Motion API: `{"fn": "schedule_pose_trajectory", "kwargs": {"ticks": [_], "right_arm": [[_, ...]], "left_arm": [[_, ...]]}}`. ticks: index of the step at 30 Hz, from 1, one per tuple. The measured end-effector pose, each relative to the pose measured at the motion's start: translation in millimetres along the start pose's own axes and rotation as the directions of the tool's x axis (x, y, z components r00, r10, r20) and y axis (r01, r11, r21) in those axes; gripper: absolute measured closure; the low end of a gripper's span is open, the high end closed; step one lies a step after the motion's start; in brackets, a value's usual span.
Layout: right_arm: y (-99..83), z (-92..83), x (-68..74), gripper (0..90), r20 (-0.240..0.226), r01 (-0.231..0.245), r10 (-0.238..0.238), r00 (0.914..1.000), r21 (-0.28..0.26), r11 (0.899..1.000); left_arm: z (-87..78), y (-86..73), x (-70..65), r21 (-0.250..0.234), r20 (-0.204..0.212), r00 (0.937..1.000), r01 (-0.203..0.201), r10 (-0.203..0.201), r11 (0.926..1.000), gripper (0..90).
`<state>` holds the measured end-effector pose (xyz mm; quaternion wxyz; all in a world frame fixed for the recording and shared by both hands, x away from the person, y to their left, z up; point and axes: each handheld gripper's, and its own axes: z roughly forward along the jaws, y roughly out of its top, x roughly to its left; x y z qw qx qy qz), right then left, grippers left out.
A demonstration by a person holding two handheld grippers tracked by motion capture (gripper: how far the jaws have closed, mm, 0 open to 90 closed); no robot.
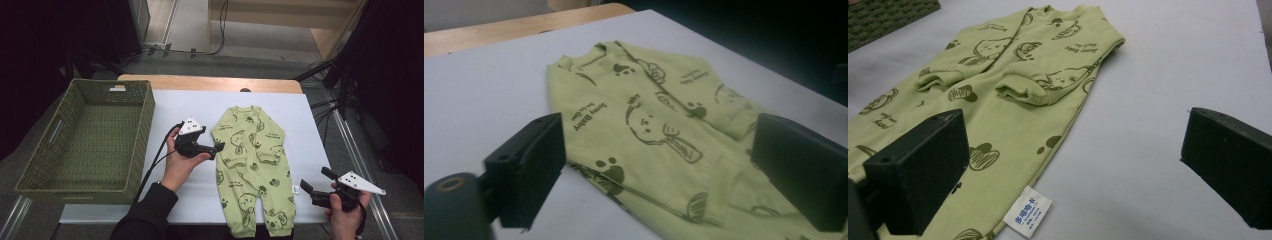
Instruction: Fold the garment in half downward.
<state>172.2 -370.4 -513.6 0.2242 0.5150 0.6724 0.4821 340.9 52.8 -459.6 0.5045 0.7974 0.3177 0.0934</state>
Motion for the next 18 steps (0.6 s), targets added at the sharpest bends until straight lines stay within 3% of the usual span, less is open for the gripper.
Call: {"fn": "schedule_pose_trajectory", "kwargs": {"ticks": [8, 10, 13, 18], "right_arm": [[0.2, -0.2, -0.6, 0.0, -0.003, -0.003, 0.003, 1.0, -0.002, 1.0], [-0.2, 0.4, -0.3, 0.0, -0.003, -0.003, 0.003, 1.0, 0.002, 1.0], [-0.8, 0.3, -0.7, 0.0, -0.003, -0.001, 0.001, 1.0, 0.007, 1.0], [0.0, 0.0, -0.5, 0.0, -0.002, -0.002, 0.002, 1.0, 0.004, 1.0]], "left_arm": [[29.5, 9.8, 15.2, 0.065, -0.054, 0.997, 0.059, -0.056, 0.9962, 27.4], [37.6, 12.3, 22.3, 0.07, -0.063, 0.9942, 0.091, -0.087, 0.9934, 30.7], [48.3, 14.5, 30.8, 0.082, -0.072, 0.9909, 0.119, -0.113, 0.9895, 33.6], [65.4, 16.6, 40.6, 0.122, -0.093, 0.9882, 0.133, -0.122, 0.9836, 36.5]]}}
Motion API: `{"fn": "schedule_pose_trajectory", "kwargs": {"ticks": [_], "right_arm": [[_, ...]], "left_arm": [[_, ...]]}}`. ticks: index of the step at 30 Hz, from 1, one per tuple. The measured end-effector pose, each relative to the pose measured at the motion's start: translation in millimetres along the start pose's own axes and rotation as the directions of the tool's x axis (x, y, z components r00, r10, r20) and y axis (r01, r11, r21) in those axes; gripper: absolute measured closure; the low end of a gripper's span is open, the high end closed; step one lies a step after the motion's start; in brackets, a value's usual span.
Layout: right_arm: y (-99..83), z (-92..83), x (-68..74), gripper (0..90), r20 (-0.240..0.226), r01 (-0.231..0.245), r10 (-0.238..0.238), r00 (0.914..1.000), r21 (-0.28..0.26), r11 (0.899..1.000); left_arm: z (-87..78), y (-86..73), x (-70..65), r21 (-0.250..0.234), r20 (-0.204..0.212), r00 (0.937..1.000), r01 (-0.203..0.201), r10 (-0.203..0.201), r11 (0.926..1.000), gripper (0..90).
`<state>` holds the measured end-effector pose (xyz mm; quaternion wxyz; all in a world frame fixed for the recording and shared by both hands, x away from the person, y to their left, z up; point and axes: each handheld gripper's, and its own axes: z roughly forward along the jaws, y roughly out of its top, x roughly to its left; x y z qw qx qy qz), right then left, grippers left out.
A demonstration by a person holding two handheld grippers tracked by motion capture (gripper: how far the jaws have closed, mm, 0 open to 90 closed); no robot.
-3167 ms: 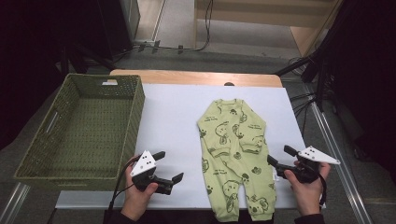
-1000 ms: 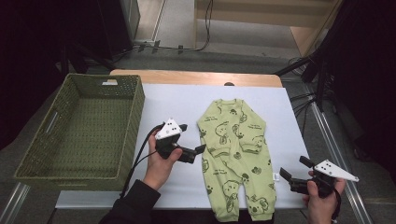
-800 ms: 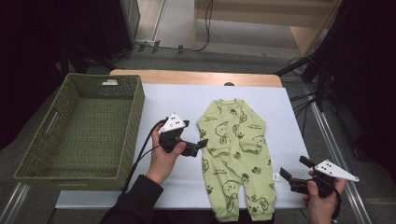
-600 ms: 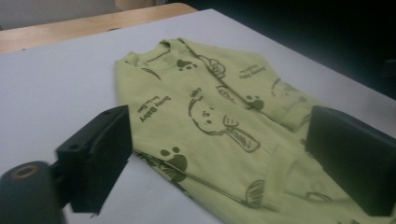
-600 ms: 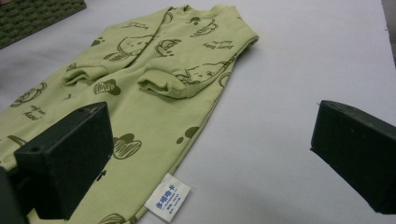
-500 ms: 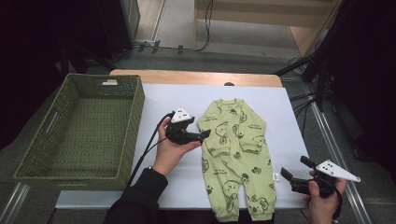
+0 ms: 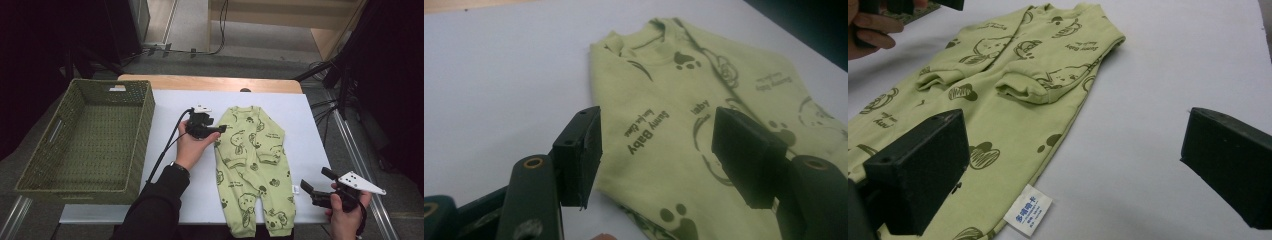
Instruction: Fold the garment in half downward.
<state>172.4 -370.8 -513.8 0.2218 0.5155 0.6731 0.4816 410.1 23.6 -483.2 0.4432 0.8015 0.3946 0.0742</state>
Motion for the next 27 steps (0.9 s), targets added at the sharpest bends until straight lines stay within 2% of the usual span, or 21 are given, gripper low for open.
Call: {"fn": "schedule_pose_trajectory", "kwargs": {"ticks": [5, 6, 7, 9, 15, 19, 22, 27], "right_arm": [[0.5, 3.3, 1.9, 0.0, -0.009, 0.001, -0.001, 1.0, 0.008, 1.0], [0.8, 3.7, 2.3, 0.0, -0.012, 0.004, -0.004, 0.9999, 0.008, 1.0], [1.1, 4.3, 3.1, 0.0, -0.012, 0.007, -0.006, 0.9999, 0.01, 1.0], [1.5, 5.0, 4.1, 0.0, -0.018, 0.011, -0.011, 0.9998, 0.012, 1.0], [1.9, 7.2, 5.4, 0.0, -0.02, 0.013, -0.012, 0.9997, 0.019, 1.0], [4.7, 10.7, 4.2, 0.0, -0.02, 0.022, -0.022, 0.9996, 0.028, 0.999], [13.7, 14.7, 2.3, 0.0, -0.041, 0.025, -0.024, 0.9989, 0.024, 0.999], [30.5, 29.8, 4.4, 0.0, -0.062, 0.051, -0.047, 0.997, 0.063, 0.997]], "left_arm": [[13.1, 3.2, 8.2, 0.043, -0.032, 0.9991, 0.028, -0.027, 0.9987, 38.9], [16.2, 4.3, 12.5, 0.069, -0.055, 0.9975, 0.049, -0.045, 0.9964, 39.2], [18.0, 5.0, 15.6, 0.072, -0.056, 0.9961, 0.073, -0.069, 0.9948, 40.1], [21.5, 6.3, 19.5, 0.081, -0.071, 0.9944, 0.084, -0.079, 0.9932, 41.3], [31.3, 9.8, 18.2, 0.095, -0.077, 0.9948, 0.074, -0.067, 0.9928, 44.0], [37.0, 8.0, 18.8, 0.107, -0.104, 0.9927, 0.072, -0.061, 0.9916, 47.1], [39.0, 6.3, 20.0, 0.108, -0.109, 0.9926, 0.066, -0.054, 0.9919, 48.4], [41.1, 5.1, 17.0, 0.103, -0.108, 0.9932, 0.056, -0.045, 0.9931, 56.2]]}}
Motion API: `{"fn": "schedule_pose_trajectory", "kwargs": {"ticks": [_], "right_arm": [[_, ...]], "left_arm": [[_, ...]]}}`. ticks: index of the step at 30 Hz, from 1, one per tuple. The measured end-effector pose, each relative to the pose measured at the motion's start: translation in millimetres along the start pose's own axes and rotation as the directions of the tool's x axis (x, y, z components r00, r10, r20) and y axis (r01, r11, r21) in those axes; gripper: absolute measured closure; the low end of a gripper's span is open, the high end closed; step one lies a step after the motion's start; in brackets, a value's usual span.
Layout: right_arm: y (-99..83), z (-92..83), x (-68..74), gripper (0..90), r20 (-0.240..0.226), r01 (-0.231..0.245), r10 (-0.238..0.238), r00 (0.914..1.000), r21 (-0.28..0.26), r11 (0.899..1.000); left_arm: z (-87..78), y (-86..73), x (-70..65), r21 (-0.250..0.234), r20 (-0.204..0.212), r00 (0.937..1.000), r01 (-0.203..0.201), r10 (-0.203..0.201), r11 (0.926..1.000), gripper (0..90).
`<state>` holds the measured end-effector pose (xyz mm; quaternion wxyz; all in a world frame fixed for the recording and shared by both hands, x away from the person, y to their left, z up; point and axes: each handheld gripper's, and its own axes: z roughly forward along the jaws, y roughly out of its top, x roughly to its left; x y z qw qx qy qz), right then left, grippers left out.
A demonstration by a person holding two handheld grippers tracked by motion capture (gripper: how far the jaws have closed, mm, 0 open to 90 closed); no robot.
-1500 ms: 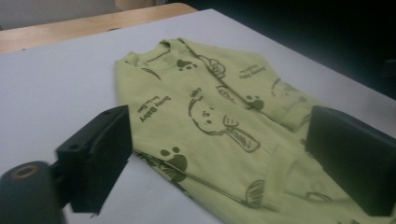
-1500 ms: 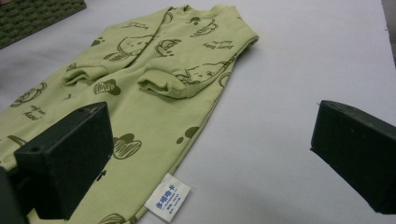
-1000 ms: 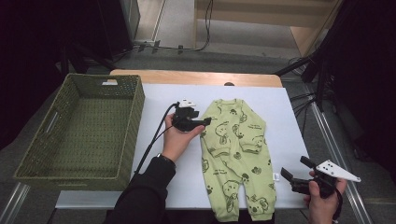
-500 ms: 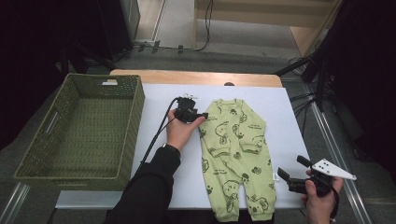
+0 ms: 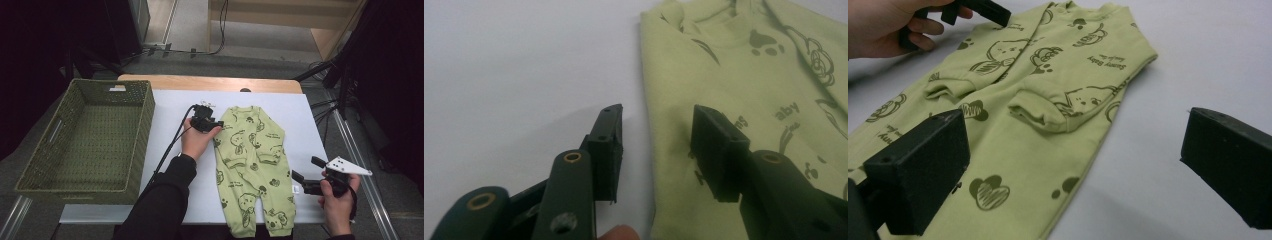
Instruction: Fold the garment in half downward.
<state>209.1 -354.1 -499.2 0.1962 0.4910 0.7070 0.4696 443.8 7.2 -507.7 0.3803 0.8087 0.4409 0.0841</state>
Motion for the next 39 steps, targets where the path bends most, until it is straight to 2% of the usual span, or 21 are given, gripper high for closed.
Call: {"fn": "schedule_pose_trajectory", "kwargs": {"ticks": [2, 5, 8, 10, 15, 16, 17, 18, 20, 22, 27, 32, 37, 39], "right_arm": [[8.5, 8.6, -0.8, 0.0, -0.004, 0.007, -0.007, 1.0, 0.025, 1.0], [24.3, 23.8, -3.7, 0.0, -0.028, -0.005, 0.006, 0.9996, 0.044, 0.999], [41.6, 39.7, -8.7, 0.0, -0.046, 0.005, -0.002, 0.9989, 0.06, 0.998], [55.3, 53.1, -14.1, 0.0, -0.052, 0.019, -0.014, 0.9986, 0.081, 0.997], [83.2, 87.8, -30.5, 0.0, -0.089, -0.027, 0.039, 0.9953, 0.129, 0.991], [86.2, 94.4, -32.8, 1.3, -0.08, -0.039, 0.05, 0.9955, 0.136, 0.99], [88.6, 100.4, -34.6, 9.5, -0.054, -0.048, 0.056, 0.997, 0.134, 0.99], [90.0, 104.9, -35.6, 13.8, -0.035, -0.05, 0.055, 0.9978, 0.134, 0.99], [92.5, 119.0, -39.5, 14.5, -0.022, -0.053, 0.057, 0.9982, 0.151, 0.987], [93.6, 130.1, -44.5, 20.1, 0.007, -0.074, 0.074, 0.9973, 0.169, 0.983], [94.6, 144.9, -62.0, 30.9, 0.052, -0.118, 0.11, 0.9926, 0.197, 0.973], [90.7, 155.0, -77.0, 38.5, 0.053, -0.129, 0.12, 0.9913, 0.225, 0.966], [87.3, 162.7, -79.6, 41.4, 0.06, -0.126, 0.115, 0.9915, 0.214, 0.969], [88.2, 165.1, -78.1, 41.4, 0.075, -0.113, 0.1, 0.9922, 0.21, 0.971]], "left_arm": [[0.5, -0.3, -1.2, 0.001, -0.005, 1.0, -0.004, 0.004, 1.0, 63.0], [0.7, -0.9, -1.9, 0.01, 0.022, 0.9998, -0.001, 0.001, 1.0, 75.6], [-0.3, -0.6, -3.0, 0.01, 0.031, 0.9995, -0.008, 0.008, 0.9999, 82.9], [-0.8, -0.5, -4.0, 0.005, 0.029, 0.9995, -0.013, 0.013, 0.9999, 84.6], [-3.2, 0.7, -4.0, 0.0, 0.038, 0.9992, -0.015, 0.015, 0.9999, 85.4], [-3.7, 0.9, -3.9, 0.0, 0.039, 0.9991, -0.017, 0.017, 0.9999, 85.4], [-4.2, 1.2, -3.9, 0.001, 0.038, 0.9991, -0.018, 0.018, 0.9998, 85.4], [-4.7, 1.3, -4.1, -0.001, 0.04, 0.999, -0.022, 0.022, 0.9998, 85.4], [-5.4, 1.7, -4.0, -0.003, 0.041, 0.9989, -0.022, 0.022, 0.9998, 85.4], [-5.9, 1.9, -3.7, -0.005, 0.047, 0.9988, -0.014, 0.014, 0.9999, 85.4], [-7.1, 1.9, -5.0, -0.005, 0.053, 0.9984, -0.022, 0.022, 0.9998, 85.3], [-6.5, 1.5, -6.1, -0.008, 0.063, 0.9979, -0.016, 0.017, 0.9998, 85.3], [-7.3, 1.8, -6.8, -0.008, 0.065, 0.9977, -0.017, 0.018, 0.9998, 85.3], [-7.6, 2.0, -7.4, -0.01, 0.067, 0.9976, -0.017, 0.018, 0.9998, 85.3]]}}
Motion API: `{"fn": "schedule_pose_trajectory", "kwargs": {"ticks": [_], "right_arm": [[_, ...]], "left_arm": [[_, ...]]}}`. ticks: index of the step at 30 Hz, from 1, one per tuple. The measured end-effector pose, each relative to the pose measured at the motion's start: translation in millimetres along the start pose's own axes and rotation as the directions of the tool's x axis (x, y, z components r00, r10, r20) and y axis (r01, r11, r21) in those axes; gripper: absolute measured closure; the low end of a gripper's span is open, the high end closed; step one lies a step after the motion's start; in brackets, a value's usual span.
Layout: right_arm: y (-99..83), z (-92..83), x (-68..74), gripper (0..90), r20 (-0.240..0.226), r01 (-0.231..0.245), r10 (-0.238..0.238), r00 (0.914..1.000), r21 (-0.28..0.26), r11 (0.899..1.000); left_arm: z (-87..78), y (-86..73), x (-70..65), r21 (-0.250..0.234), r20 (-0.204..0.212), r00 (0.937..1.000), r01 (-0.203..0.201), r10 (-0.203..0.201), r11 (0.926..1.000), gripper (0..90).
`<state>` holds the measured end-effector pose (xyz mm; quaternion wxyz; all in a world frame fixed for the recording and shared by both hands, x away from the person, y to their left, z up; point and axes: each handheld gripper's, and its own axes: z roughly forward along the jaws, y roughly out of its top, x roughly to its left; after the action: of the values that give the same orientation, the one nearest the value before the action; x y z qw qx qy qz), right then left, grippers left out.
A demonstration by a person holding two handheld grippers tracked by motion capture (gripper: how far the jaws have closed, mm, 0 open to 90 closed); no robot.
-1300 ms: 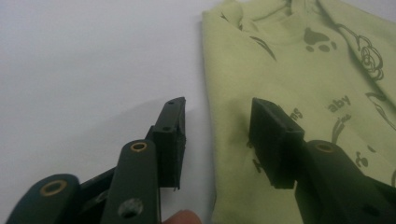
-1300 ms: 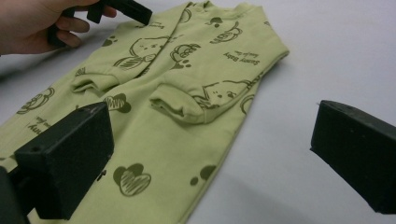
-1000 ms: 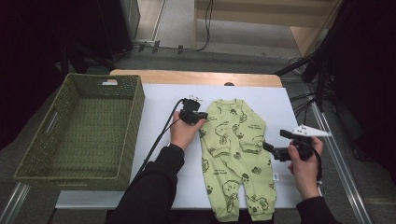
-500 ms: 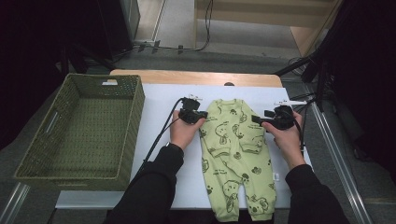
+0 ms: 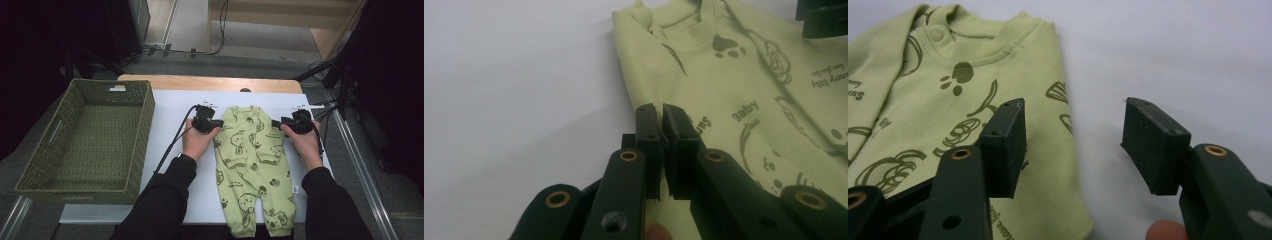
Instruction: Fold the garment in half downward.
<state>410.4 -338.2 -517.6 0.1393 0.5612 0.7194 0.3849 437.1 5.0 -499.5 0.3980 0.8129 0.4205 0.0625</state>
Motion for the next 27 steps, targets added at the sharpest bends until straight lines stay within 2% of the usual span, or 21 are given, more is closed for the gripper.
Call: {"fn": "schedule_pose_trajectory", "kwargs": {"ticks": [7, 11, 13, 15, 17, 18, 20, 22, 27], "right_arm": [[-0.6, 9.6, 3.1, 41.9, 0.015, 0.01, -0.01, 0.9998, 0.012, 1.0], [0.1, 11.9, 7.1, 41.9, 0.012, 0.046, -0.046, 0.9988, 0.018, 0.999], [0.3, 12.3, 8.7, 43.6, 0.007, 0.047, -0.047, 0.9989, 0.022, 0.999], [0.0, 12.1, 8.4, 54.2, -0.007, 0.032, -0.032, 0.9995, 0.022, 0.999], [-0.1, 12.1, 7.5, 64.6, -0.052, 0.015, -0.014, 0.9986, 0.028, 0.999], [0.0, 11.5, 8.1, 71.8, -0.056, 0.018, -0.016, 0.9983, 0.037, 0.999], [0.4, 9.7, 9.3, 79.0, -0.055, 0.038, -0.035, 0.9979, 0.057, 0.998], [1.3, 6.3, 9.3, 81.6, -0.061, 0.049, -0.046, 0.9971, 0.051, 0.998], [6.2, -2.8, 7.9, 83.0, -0.044, 0.054, -0.053, 0.9977, 0.031, 0.998]], "left_arm": [[0.7, -0.6, -1.3, 0.005, 0.001, 1.0, -0.002, 0.002, 1.0, 85.3], [0.9, -0.9, -2.3, 0.003, 0.004, 1.0, -0.001, 0.001, 1.0, 85.3], [1.2, -1.2, -2.4, 0.003, 0.006, 1.0, 0.002, -0.002, 1.0, 85.3], [1.3, -1.5, -2.4, 0.004, 0.007, 1.0, 0.001, -0.001, 1.0, 85.3], [1.0, -1.5, -2.4, 0.004, 0.005, 1.0, -0.002, 0.002, 1.0, 85.3], [0.6, -1.4, -2.1, 0.005, 0.003, 1.0, -0.002, 0.002, 1.0, 85.3], [-0.9, -0.7, -1.6, 0.003, -0.001, 1.0, -0.006, 0.006, 1.0, 85.4], [-3.3, 0.6, -1.5, -0.002, -0.008, 0.9998, -0.017, 0.017, 0.9999, 85.7], [-8.9, 5.2, 1.4, -0.022, -0.017, 0.9997, -0.016, 0.016, 0.9996, 86.5]]}}
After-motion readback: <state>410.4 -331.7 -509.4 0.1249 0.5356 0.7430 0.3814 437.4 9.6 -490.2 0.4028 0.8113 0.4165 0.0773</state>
